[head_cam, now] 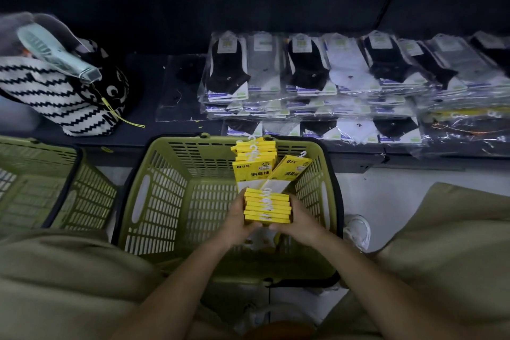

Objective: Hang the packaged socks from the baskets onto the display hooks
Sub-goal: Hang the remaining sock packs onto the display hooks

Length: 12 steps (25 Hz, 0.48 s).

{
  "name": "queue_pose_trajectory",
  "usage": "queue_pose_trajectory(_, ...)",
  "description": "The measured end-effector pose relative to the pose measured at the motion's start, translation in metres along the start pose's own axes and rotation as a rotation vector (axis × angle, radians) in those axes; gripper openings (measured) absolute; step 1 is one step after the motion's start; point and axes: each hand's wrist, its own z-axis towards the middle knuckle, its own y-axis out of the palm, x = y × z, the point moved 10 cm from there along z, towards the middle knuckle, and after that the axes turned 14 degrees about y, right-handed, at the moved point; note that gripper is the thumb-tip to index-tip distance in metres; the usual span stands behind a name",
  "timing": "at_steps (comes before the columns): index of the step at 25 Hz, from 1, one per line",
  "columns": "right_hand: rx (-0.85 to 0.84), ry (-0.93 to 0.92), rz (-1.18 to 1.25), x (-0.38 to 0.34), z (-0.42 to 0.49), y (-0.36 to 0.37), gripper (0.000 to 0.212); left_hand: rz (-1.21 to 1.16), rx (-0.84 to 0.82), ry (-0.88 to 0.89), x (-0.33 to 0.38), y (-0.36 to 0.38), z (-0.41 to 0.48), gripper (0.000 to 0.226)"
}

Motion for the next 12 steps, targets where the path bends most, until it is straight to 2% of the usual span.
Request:
queue_pose_trajectory(3, 0.061, -0.044, 0.036, -0.007, -0.004, 0.0, 0.073, 0.005, 0.034, 0.02, 0.006, -0.007, 0.003, 0.074)
queue_pose_trajectory(8, 0.04, -0.141, 0.221, -0.051, -0.018, -0.033, 0.058, -0.208, 0.081, 0.084, 0.051, -0.03, 0.016, 0.072)
queue_pose_trajectory(10, 0.126, -0.178, 0.341, -0.076, -0.026, -0.063, 0.061, -0.275, 0.135, 0.109, 0.08, -0.049, 0.027, 0.068)
queue_pose_trajectory(12, 0.208, -0.196, 0.426, -0.1, -0.035, -0.092, 0.055, -0.331, 0.198, 0.154, 0.112, -0.072, 0.037, 0.063)
